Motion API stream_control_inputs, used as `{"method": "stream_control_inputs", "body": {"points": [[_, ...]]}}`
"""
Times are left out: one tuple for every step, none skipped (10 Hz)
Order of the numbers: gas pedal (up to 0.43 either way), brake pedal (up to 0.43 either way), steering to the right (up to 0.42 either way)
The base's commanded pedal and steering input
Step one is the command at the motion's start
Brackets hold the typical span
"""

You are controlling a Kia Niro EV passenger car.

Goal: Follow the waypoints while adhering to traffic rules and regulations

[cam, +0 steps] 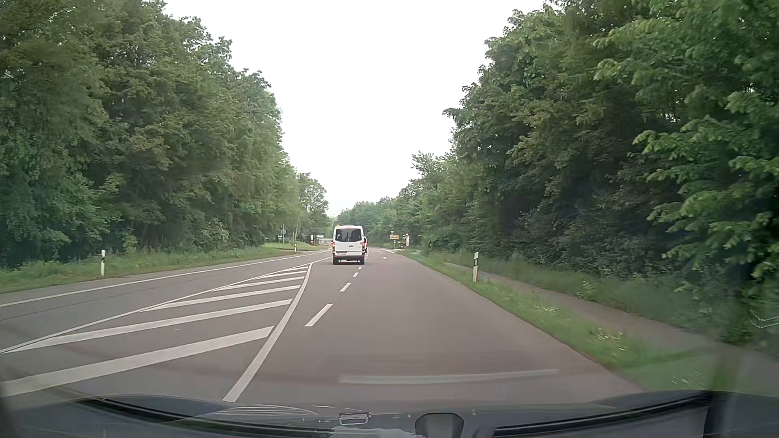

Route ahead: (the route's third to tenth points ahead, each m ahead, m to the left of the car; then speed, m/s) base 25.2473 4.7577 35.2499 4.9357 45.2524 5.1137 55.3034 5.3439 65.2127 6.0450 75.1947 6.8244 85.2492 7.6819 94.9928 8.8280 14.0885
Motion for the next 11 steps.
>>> {"method": "stream_control_inputs", "body": {"points": [[0.098,0.0,-0.004],[0.098,0.0,-0.004],[0.098,0.0,-0.004],[0.098,0.0,-0.005],[0.098,0.0,-0.005],[0.098,0.0,-0.005],[0.098,0.0,-0.005],[0.098,0.0,-0.005],[0.098,0.0,-0.005],[0.098,0.0,-0.005],[0.098,0.0,-0.005]]}}
